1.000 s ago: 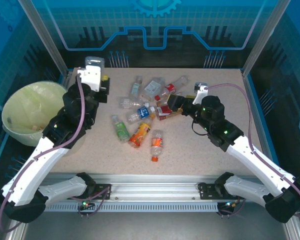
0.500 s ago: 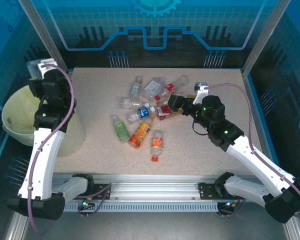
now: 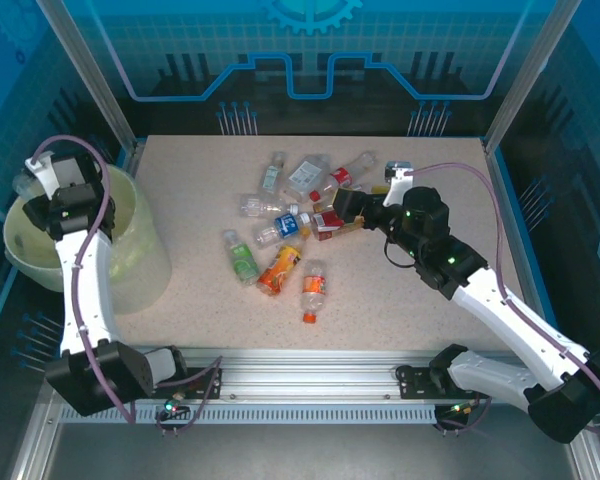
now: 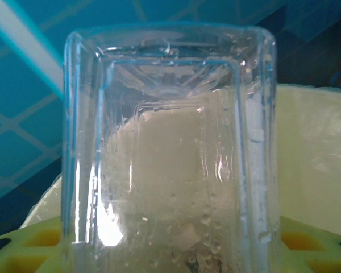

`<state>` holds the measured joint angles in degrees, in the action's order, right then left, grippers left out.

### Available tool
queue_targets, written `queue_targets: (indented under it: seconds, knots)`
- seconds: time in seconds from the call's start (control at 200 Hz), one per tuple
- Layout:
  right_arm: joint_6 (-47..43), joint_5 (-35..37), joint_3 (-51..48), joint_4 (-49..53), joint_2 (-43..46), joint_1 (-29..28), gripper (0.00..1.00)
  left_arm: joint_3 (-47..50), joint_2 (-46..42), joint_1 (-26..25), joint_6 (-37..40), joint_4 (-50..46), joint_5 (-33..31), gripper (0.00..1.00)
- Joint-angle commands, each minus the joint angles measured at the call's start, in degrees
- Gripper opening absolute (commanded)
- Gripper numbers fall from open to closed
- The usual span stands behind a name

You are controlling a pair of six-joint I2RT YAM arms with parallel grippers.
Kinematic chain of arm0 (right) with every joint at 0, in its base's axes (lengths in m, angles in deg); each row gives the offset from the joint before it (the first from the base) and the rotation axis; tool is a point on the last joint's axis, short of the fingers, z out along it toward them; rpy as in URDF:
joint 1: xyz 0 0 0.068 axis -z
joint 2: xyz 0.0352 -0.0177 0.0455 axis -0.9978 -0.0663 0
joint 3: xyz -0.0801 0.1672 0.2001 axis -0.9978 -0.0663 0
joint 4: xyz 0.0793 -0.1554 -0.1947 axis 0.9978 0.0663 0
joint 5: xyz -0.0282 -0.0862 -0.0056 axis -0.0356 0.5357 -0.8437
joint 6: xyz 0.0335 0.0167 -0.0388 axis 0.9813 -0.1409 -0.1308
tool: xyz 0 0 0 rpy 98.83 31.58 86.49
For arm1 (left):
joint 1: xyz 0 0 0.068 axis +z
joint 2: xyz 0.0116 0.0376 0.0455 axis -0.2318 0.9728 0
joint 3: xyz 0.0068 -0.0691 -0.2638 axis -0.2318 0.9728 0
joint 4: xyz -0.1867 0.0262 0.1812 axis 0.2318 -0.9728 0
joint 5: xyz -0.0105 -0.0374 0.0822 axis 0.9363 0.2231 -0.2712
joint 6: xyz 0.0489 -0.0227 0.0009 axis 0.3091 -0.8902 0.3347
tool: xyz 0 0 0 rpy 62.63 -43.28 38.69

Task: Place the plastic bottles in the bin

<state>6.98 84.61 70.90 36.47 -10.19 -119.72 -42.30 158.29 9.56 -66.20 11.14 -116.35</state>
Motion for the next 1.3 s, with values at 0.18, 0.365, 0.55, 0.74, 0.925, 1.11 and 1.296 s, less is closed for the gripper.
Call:
queue_targets:
  seconds: [0.18, 0.365, 0.55, 0.74, 0.925, 1.11, 1.296]
  knots:
    - [0.4, -1.6, 2.3, 0.2, -0.7, 0.6, 1.00, -2.6, 5.7, 4.7, -9.3, -5.1, -3.3, 0.59]
    - [-0.5, -0.9, 2.4, 0.8, -0.4, 0.6, 1.00, -4.4, 6.6, 5.6, -11.5, -8.0, -1.9, 0.73]
    - [-2.2, -2.1, 0.9, -2.1, -0.5, 0.6, 1.00, -6.3, 6.5, 5.1, -12.8, -10.4, 0.7, 0.89]
    - [-2.3, -1.1, -0.2, -3.8, -0.7, 0.6, 1.00, -8.6, 4.4, 2.2, -13.0, -11.8, 0.5, 0.98]
    - [-3.6, -0.6, -0.4, -3.8, -0.6, 0.6, 1.00, -8.8, -1.5, -1.4, -14.0, -9.7, 1.9, 0.99]
    - [-4.2, 0.3, 0.3, -2.5, -0.9, 0.7, 1.00, -3.5, -10.6, -11.4, -12.1, 1.0, 2.0, 0.99]
    - [-4.2, 1.6, -0.1, -2.4, -0.6, 0.7, 1.00, -5.1, -13.8, -18.9, -13.6, 2.5, 12.4, 0.99]
